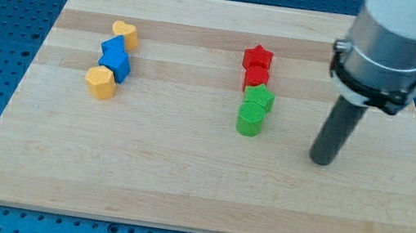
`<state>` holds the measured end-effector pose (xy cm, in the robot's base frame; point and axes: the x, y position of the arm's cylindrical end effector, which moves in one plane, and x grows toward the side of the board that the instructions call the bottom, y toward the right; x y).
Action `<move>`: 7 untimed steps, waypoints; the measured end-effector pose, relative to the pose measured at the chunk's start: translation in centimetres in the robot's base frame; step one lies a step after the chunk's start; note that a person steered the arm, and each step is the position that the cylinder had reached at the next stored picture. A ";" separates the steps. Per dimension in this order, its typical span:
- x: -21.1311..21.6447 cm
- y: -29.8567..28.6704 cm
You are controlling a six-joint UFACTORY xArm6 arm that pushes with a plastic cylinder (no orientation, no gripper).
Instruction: Move green star along with red circle to the top center
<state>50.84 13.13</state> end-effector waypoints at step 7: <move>-4.9 -10.9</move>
<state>45.96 2.20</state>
